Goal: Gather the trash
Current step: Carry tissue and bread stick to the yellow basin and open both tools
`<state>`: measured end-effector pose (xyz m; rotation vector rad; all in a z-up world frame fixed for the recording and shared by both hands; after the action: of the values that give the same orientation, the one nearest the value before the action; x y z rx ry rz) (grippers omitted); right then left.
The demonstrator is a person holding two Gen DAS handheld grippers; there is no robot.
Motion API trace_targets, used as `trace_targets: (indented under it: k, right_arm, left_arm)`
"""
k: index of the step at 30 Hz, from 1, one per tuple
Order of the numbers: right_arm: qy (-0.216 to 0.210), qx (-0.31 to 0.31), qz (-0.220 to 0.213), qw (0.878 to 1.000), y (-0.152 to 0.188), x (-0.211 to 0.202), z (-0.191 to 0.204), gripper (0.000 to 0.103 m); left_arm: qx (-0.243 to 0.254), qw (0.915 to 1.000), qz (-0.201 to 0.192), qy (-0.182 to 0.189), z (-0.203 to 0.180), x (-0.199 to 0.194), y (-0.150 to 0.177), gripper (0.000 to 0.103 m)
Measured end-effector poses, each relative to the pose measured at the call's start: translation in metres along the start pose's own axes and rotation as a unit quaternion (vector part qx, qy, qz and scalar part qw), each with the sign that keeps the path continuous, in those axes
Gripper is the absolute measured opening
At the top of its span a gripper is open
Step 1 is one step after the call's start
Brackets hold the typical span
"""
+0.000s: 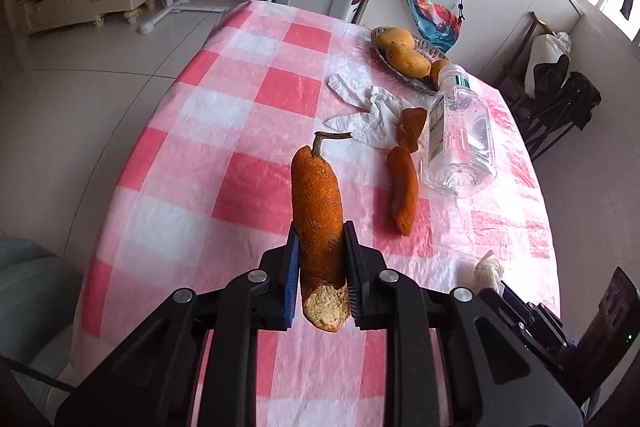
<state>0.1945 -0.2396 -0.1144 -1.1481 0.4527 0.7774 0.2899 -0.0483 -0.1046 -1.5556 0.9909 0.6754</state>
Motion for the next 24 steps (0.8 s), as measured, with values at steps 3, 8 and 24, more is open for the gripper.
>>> trace_targets:
  k: [3,8,24]
  right_arm:
    - [-0.006,-0.003,0.0,1.0,0.006,-0.008,0.006,0.021]
    - [-0.024,-0.018,-0.005,1.0,0.012,-0.019,0.022,0.021]
    - [-0.063,-0.043,0.011,0.997,0.048,-0.038,0.052,0.021]
  left_arm:
    - [-0.019,0.9997,-0.001,0.017,0.007,-0.015,0.019,0.02]
    - [0.002,0.9997,-0.021,0.013,0.003,-0.037,0.045,0.02]
    - [0.02,0.999,-0.033,0.021,-0.004,-0.068,0.098,0.02]
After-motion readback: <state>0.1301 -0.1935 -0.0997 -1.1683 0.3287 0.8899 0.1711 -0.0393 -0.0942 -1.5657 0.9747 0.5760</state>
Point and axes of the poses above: each gripper's, at about its wrist camera, not at the fingertips, and x roughly the way its jaws point, z to its left, y to its underside, the point moved 7 cm from there along x, roughly the way its jaws point, and after that the axes turned 3 degrees about -y, right-handed, at the moved point
